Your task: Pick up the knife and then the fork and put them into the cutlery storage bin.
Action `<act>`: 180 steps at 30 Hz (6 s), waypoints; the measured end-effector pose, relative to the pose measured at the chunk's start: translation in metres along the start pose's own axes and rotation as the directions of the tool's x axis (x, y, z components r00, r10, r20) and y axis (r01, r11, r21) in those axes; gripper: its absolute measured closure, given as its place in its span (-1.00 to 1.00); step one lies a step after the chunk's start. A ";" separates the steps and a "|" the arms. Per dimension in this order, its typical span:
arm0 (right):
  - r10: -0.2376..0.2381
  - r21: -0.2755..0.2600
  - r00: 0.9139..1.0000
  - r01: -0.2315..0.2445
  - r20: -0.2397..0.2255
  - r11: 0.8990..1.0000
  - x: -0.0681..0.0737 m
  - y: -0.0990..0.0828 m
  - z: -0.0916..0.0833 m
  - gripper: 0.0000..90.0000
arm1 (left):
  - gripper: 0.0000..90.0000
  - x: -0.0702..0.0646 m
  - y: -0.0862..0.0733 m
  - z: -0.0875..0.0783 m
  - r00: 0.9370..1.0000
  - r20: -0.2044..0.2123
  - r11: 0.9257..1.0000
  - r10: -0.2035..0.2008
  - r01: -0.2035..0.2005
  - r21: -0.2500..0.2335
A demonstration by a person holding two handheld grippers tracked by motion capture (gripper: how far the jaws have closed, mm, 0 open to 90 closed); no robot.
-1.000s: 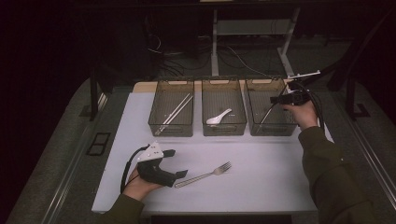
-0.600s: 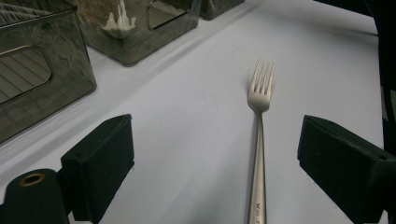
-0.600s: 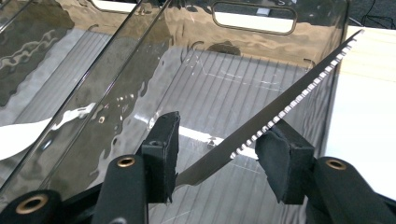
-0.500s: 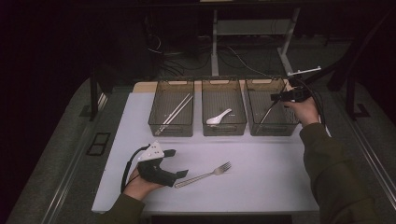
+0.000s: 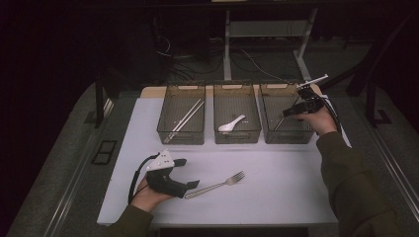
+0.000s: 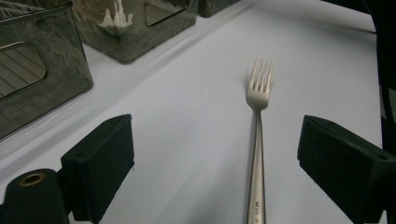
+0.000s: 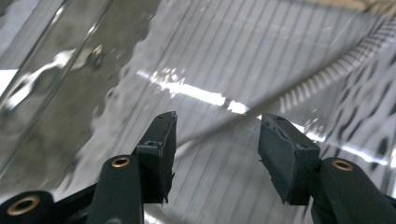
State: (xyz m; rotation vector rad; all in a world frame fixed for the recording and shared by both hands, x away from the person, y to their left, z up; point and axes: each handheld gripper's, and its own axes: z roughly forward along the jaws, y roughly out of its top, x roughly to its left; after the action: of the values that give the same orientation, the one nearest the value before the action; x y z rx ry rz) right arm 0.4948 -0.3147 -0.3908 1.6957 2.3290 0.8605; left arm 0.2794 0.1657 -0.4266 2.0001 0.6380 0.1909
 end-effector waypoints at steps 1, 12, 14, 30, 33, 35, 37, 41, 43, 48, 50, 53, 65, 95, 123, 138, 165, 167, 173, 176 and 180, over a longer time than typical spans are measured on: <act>0.000 -0.006 1.000 0.000 -0.017 1.000 0.000 -0.001 -0.002 0.05 | -0.78 0.000 0.000 0.000 1.000 0.000 1.000 0.001 -0.001 0.003; -0.052 -0.076 0.996 0.046 -0.072 0.996 0.011 -0.014 -0.023 0.01 | -0.78 -0.001 0.001 0.000 1.000 -0.001 1.000 0.007 -0.007 0.004; -0.057 -0.096 0.995 0.049 -0.087 0.994 0.013 -0.018 -0.028 -0.01 | -0.78 -0.002 0.001 0.000 1.000 -0.002 1.000 0.007 -0.007 0.004; -0.212 -0.291 0.961 0.154 -0.178 0.944 0.038 -0.065 -0.070 -0.30 | -0.78 -0.003 0.001 0.003 1.000 -0.007 1.000 0.015 -0.015 0.020; -0.238 -0.309 0.954 0.174 -0.183 0.935 0.045 -0.074 -0.074 -0.34 | -0.76 -0.003 0.002 0.003 1.000 -0.008 0.999 0.029 -0.029 0.030; -0.260 -0.317 0.949 0.195 -0.179 0.928 0.050 -0.081 -0.075 -0.36 | -0.74 -0.003 0.003 0.004 0.999 -0.006 0.999 0.032 -0.032 0.029; -0.273 -0.336 0.944 0.201 -0.183 0.920 0.054 -0.089 -0.077 -0.37 | -0.73 -0.003 0.004 0.006 0.999 -0.005 0.999 0.038 -0.038 0.035; -0.289 -0.361 0.938 0.207 -0.191 0.910 0.059 -0.103 -0.079 -0.37 | -0.67 -0.005 0.007 0.010 0.999 0.011 0.997 0.050 -0.051 0.054; -0.301 -0.366 0.935 0.218 -0.188 0.905 0.062 -0.111 -0.079 -0.37 | -0.61 -0.005 0.009 0.013 0.998 0.026 0.996 0.065 -0.067 0.067; -0.319 -0.368 0.926 0.231 -0.200 0.901 0.067 -0.130 -0.074 -0.37 | -0.38 -0.009 0.014 0.026 0.993 0.075 0.988 0.089 -0.098 0.117; -0.323 -0.368 0.924 0.233 -0.204 0.900 0.069 -0.136 -0.073 -0.38 | -0.28 -0.010 0.015 0.032 0.990 0.105 0.984 0.097 -0.111 0.139; -0.320 -0.359 0.924 0.232 -0.209 0.904 0.071 -0.145 -0.072 -0.37 | -0.15 -0.014 0.016 0.043 0.985 0.143 0.977 0.102 -0.126 0.171; -0.336 -0.367 0.914 0.240 -0.226 0.899 0.083 -0.163 -0.070 -0.37 | 0.38 -0.028 0.017 0.078 0.981 0.149 0.947 0.124 -0.162 0.278; -0.331 -0.340 0.867 0.205 -0.372 0.918 0.119 -0.157 -0.047 -0.22 | 0.88 -0.050 0.042 0.081 0.978 0.070 0.960 0.194 -0.204 0.193; -0.251 -0.351 0.830 0.071 -0.498 0.934 0.150 -0.124 -0.028 0.77 | 0.88 -0.054 0.077 0.091 0.974 -0.011 0.973 0.225 -0.224 0.059; -0.202 -0.431 0.891 0.007 -0.407 0.902 0.109 -0.106 -0.052 0.94 | 0.20 -0.033 0.061 0.059 0.994 0.008 0.994 0.111 -0.111 0.018; -0.062 -0.535 0.986 -0.031 -0.156 0.844 0.001 -0.071 -0.121 0.94 | -0.48 0.009 -0.004 -0.020 0.994 -0.087 0.998 -0.061 0.063 0.020; -0.046 -0.532 0.989 -0.037 -0.142 0.846 -0.003 -0.071 -0.120 0.94 | -0.52 0.010 -0.006 -0.021 0.994 -0.092 0.998 -0.065 0.067 0.021; -0.014 -0.522 0.995 -0.041 -0.101 0.852 -0.014 -0.068 -0.113 0.94 | -0.55 0.010 -0.006 -0.017 0.995 -0.084 0.998 -0.057 0.059 0.029; -0.016 -0.491 0.996 -0.028 -0.084 0.871 -0.015 -0.065 -0.104 0.94 | -0.56 0.010 -0.006 -0.015 0.995 -0.079 0.998 -0.055 0.058 0.036; -0.017 -0.451 0.996 -0.025 -0.089 0.892 -0.015 -0.062 -0.091 0.93 | -0.57 0.009 -0.007 -0.013 0.996 -0.073 0.998 -0.055 0.058 0.040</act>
State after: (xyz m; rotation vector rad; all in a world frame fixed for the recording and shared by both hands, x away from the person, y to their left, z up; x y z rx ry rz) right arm 0.4101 -0.3742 -0.3505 1.4849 1.9609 1.3779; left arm 0.2796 0.1833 -0.4267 2.0205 0.7491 0.2182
